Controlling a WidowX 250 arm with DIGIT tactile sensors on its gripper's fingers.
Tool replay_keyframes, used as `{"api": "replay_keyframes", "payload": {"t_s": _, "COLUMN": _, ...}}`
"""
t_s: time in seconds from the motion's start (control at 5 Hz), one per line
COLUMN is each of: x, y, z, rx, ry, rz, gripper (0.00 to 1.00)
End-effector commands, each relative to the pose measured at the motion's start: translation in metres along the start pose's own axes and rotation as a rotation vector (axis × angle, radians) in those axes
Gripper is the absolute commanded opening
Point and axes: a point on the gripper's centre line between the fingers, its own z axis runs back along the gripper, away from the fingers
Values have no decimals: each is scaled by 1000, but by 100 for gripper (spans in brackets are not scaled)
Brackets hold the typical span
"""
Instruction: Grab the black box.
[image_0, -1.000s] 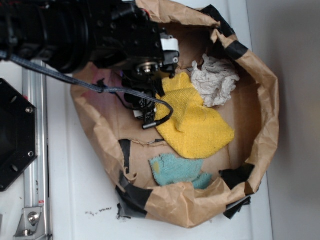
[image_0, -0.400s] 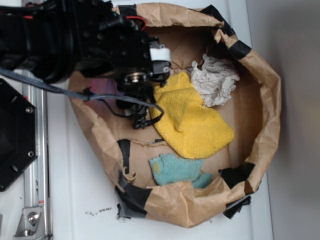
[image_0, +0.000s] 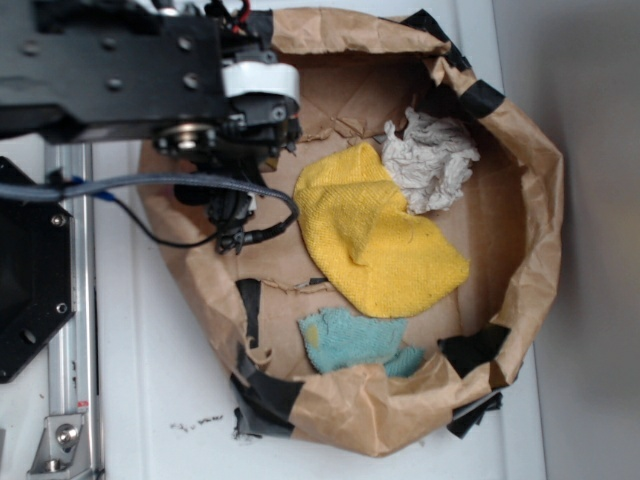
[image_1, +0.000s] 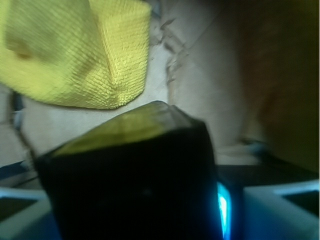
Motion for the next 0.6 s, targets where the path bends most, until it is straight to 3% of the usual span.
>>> {"api": "replay_keyframes", "payload": {"t_s": 0.0, "x": 5, "y": -9, "z": 67, "rx": 11, "ry": -66, "rz": -64, "gripper": 0}}
{"api": "replay_keyframes", "payload": {"t_s": 0.4, "x": 26, "y": -12, "z": 53, "rx": -14, "ry": -37, "rz": -96, "gripper": 0}}
